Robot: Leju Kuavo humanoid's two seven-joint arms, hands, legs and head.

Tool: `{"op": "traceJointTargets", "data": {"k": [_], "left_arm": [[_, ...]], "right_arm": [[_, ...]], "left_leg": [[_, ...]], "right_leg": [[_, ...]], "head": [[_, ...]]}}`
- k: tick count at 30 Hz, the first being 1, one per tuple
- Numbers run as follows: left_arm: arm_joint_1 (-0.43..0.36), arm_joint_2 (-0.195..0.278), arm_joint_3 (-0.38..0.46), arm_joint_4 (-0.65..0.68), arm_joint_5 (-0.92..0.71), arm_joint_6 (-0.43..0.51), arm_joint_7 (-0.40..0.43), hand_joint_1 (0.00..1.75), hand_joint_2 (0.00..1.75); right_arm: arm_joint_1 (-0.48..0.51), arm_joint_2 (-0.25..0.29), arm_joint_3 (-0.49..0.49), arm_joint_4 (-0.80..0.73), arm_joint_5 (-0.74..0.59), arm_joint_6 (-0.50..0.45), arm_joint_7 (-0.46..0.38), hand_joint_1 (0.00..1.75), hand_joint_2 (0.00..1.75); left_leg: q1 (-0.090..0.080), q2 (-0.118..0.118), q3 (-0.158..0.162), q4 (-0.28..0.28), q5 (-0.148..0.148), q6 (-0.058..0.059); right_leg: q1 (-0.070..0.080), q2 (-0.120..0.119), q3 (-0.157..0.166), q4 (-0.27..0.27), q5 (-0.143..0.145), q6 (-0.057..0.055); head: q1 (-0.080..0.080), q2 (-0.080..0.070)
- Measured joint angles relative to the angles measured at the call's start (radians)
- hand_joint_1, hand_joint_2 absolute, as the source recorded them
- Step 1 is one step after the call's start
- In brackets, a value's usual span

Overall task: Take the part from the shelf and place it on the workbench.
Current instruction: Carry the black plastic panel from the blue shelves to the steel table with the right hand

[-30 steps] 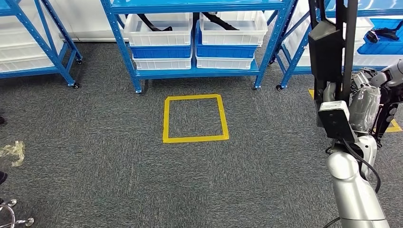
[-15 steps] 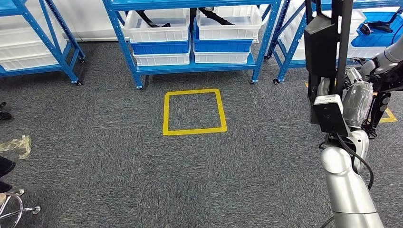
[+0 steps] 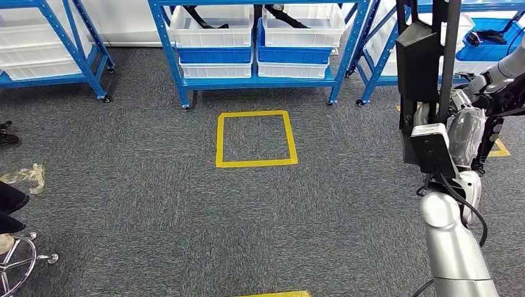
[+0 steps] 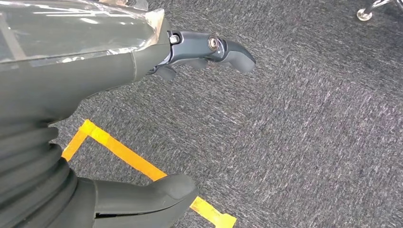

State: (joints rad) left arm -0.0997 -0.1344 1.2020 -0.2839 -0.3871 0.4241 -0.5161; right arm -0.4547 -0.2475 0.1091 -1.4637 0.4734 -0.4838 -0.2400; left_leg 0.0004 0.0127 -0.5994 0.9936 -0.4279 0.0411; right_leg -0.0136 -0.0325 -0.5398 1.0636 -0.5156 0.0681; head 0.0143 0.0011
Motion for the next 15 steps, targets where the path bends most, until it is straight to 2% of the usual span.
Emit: {"op": "traceJointTargets", "data": {"k": [1, 2, 3, 5, 6, 8, 9, 10, 11, 12, 13, 15], "left_arm": [[0.001, -0.001, 0.001, -0.001, 0.001, 0.000, -0.001, 0.00, 1.75], [0.001, -0.001, 0.002, -0.002, 0.003, 0.000, -0.003, 0.00, 1.75], [0.002, -0.002, 0.004, -0.005, 0.005, -0.001, -0.004, 0.00, 1.75], [0.003, -0.002, 0.006, -0.010, 0.011, -0.002, -0.006, 0.00, 1.75], [0.003, -0.002, 0.007, -0.013, 0.014, -0.003, -0.006, 0.00, 1.75], [0.003, -0.004, 0.009, -0.017, 0.016, -0.004, -0.006, 0.00, 1.75], [0.003, -0.005, 0.010, -0.018, 0.017, -0.005, -0.006, 0.00, 1.75], [0.003, -0.005, 0.012, -0.019, 0.017, -0.006, -0.006, 0.00, 1.75], [0.004, -0.005, 0.014, -0.021, 0.018, -0.008, -0.006, 0.00, 1.75], [0.004, -0.006, 0.015, -0.022, 0.019, -0.009, -0.006, 0.00, 1.75], [0.005, -0.006, 0.015, -0.024, 0.019, -0.009, -0.006, 0.00, 1.75], [0.006, -0.005, 0.016, -0.028, 0.019, -0.010, -0.006, 0.00, 1.75]], "right_arm": [[0.000, 0.000, -0.001, -0.001, -0.008, 0.002, -0.002, 1.75, 1.75], [0.000, 0.001, -0.003, -0.003, -0.019, 0.004, -0.004, 1.75, 1.75], [0.002, 0.001, -0.004, -0.005, -0.030, 0.005, -0.006, 1.75, 1.75], [0.006, 0.001, -0.007, -0.008, -0.043, 0.006, -0.009, 1.75, 1.75], [0.008, 0.002, -0.008, -0.010, -0.046, 0.006, -0.009, 1.75, 1.75], [0.009, 0.003, -0.009, -0.014, -0.048, 0.006, -0.010, 1.75, 1.75], [0.011, 0.004, -0.010, -0.015, -0.049, 0.006, -0.010, 1.75, 1.75], [0.014, 0.005, -0.010, -0.016, -0.050, 0.006, -0.010, 1.75, 1.75], [0.017, 0.005, -0.010, -0.016, -0.051, 0.006, -0.010, 1.75, 1.75], [0.020, 0.006, -0.011, -0.016, -0.052, 0.006, -0.010, 1.75, 1.75], [0.021, 0.006, -0.012, -0.017, -0.053, 0.006, -0.010, 1.75, 1.75], [0.022, 0.007, -0.016, -0.021, -0.054, 0.006, -0.010, 1.75, 1.75]], "left_leg": [[-0.003, 0.004, -0.001, 0.002, 0.003, -0.004], [-0.005, 0.009, -0.002, 0.003, 0.006, -0.008], [-0.007, 0.015, -0.003, 0.004, 0.008, -0.013], [-0.005, 0.023, -0.008, 0.012, 0.002, -0.022], [-0.003, 0.019, -0.016, 0.031, -0.017, -0.027], [0.002, -0.001, -0.058, 0.138, -0.089, -0.037], [0.003, -0.008, -0.086, 0.209, -0.128, -0.041], [0.003, -0.012, -0.108, 0.269, -0.152, -0.044], [0.004, -0.013, -0.117, 0.299, -0.157, -0.045], [0.004, -0.014, -0.107, 0.290, -0.141, -0.045], [0.005, -0.020, -0.077, 0.241, -0.110, -0.043], [0.009, -0.059, 0.000, 0.101, -0.051, -0.034]], "right_leg": [[0.005, -0.010, 0.031, -0.053, 0.005, -0.006], [0.010, -0.013, 0.041, -0.077, 0.005, -0.015], [0.014, -0.006, 0.038, -0.080, 0.007, -0.024], [0.003, 0.011, 0.032, -0.082, 0.015, -0.042], [-0.002, 0.018, 0.030, -0.083, 0.021, -0.052], [-0.005, 0.033, 0.022, -0.084, 0.032, -0.069], [-0.004, 0.040, 0.017, -0.083, 0.036, -0.075], [-0.003, 0.049, 0.012, -0.083, 0.040, -0.076], [-0.001, 0.058, 0.009, -0.082, 0.042, -0.077], [-0.001, 0.068, 0.007, -0.080, 0.043, -0.076], [-0.001, 0.078, 0.006, -0.079, 0.044, -0.075], [0.000, 0.097, 0.002, -0.074, 0.045, -0.072]], "head": [[-0.001, 0.000], [-0.001, 0.000], [-0.003, 0.000], [-0.004, 0.000], [-0.006, 0.000], [-0.008, 0.000], [-0.009, 0.000], [-0.009, 0.000], [-0.009, 0.000], [-0.010, 0.000], [-0.010, 0.000], [-0.009, 0.000]]}}
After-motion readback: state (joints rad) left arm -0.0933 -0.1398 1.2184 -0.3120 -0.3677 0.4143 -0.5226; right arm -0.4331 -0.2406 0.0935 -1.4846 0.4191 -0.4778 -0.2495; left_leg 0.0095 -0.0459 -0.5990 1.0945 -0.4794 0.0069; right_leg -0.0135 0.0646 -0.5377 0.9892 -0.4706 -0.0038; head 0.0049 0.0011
